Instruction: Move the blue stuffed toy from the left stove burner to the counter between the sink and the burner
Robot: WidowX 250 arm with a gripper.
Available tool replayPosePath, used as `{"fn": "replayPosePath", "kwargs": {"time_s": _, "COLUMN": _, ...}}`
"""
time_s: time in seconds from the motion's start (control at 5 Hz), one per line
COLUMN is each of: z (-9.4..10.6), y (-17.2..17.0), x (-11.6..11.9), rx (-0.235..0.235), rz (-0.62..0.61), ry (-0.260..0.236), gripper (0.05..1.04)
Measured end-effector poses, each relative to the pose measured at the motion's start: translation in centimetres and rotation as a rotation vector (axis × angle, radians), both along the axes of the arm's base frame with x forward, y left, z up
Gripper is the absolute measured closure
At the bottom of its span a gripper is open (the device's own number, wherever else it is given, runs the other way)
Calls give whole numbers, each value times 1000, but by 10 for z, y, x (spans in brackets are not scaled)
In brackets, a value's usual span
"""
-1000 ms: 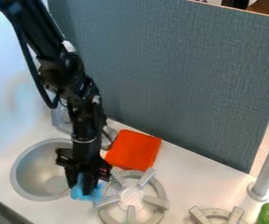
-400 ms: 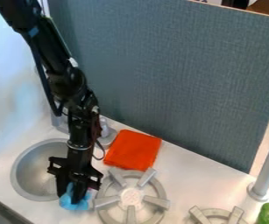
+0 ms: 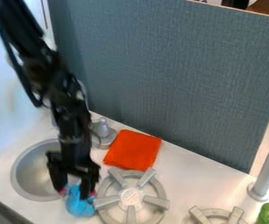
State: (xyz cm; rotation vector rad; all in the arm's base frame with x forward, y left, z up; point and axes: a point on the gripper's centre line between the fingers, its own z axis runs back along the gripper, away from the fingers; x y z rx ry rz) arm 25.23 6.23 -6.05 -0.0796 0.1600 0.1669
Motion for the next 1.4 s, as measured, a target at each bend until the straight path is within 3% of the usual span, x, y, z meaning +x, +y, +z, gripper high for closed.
{"fn": "replayPosePath", "kwargs": {"time_s": 0.2, "z": 23, "y": 3, "x": -6, "rx": 71, "rz": 37, "ry": -22, "gripper": 73}}
{"fn": "replayPosePath", "kwargs": {"time_s": 0.4, "z": 43, "y": -22, "x": 3, "rx": 119, "rz": -68, "ry": -48, "gripper": 75}}
{"fn": "replayPosePath", "kwargs": {"time_s": 0.6, "z": 54, "y": -63, "x": 14, "rx": 55, "rz": -234, "ry": -113, "gripper": 78}}
{"fn": "replayPosePath", "kwargs": {"time_s": 0.8, "z": 57, "y": -111, "x": 33, "rx": -25, "rz": -407, "ry": -236, "gripper": 80}}
{"fn": "replayPosePath", "kwargs": {"time_s": 1.2, "z": 36, "y": -181, "x": 35, "rx": -64, "rz": -560, "ry": -240, "gripper": 80}}
{"fn": "replayPosePath", "kwargs": {"time_s": 1.4, "z": 34, "y": -184, "x": 28, "rx": -75, "rz": -577, "ry": -202, "gripper": 80}}
